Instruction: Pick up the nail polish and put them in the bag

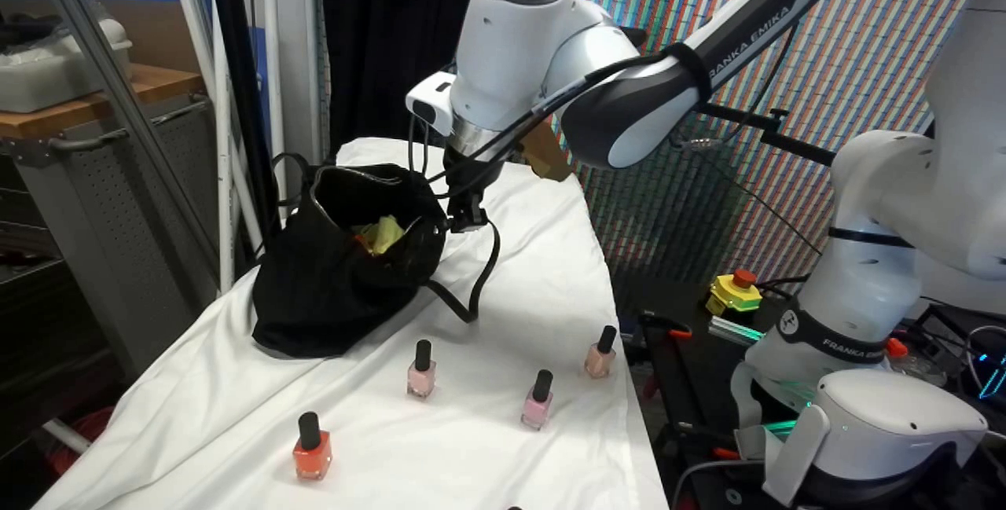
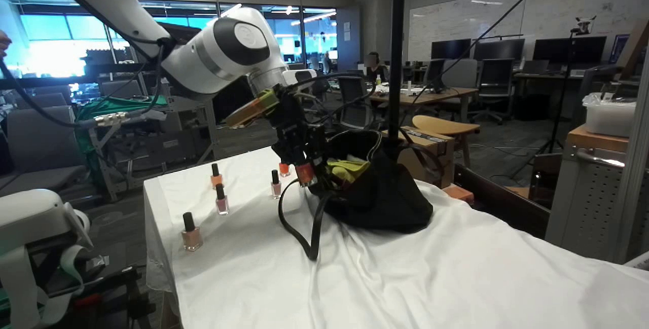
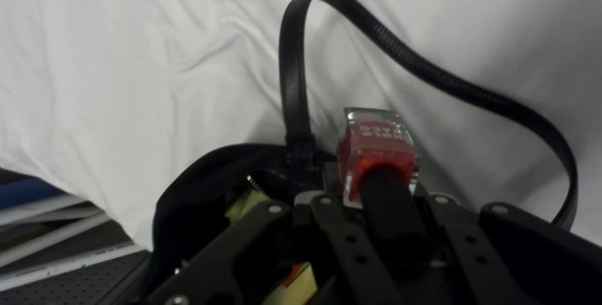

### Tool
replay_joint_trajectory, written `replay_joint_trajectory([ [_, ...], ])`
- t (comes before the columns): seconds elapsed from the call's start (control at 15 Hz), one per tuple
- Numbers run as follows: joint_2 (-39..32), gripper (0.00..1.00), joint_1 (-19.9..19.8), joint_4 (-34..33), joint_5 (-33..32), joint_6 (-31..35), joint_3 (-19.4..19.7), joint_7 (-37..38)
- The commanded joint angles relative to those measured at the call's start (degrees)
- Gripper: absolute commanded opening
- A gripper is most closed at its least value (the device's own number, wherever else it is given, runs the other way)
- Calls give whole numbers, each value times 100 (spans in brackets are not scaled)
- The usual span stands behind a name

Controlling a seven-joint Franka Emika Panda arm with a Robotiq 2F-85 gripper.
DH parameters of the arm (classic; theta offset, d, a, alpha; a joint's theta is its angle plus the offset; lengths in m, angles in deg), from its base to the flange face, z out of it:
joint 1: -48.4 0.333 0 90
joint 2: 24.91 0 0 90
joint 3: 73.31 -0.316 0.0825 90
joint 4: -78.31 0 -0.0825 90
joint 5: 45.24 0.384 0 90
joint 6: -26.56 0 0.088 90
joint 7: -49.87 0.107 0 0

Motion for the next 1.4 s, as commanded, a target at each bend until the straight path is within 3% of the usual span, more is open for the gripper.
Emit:
replay_joint_trajectory([
  [0.0,-255,15,-18,-635,-454,52,12,56],
  [0.93,-1550,15,-211,-2032,-430,825,273,-143],
  [1.0,-1579,65,-210,-2067,-405,848,279,-133],
  [1.13,-1579,70,-197,-2080,-439,856,300,-136],
  [1.33,-1468,91,-210,-1989,-388,843,274,-194],
])
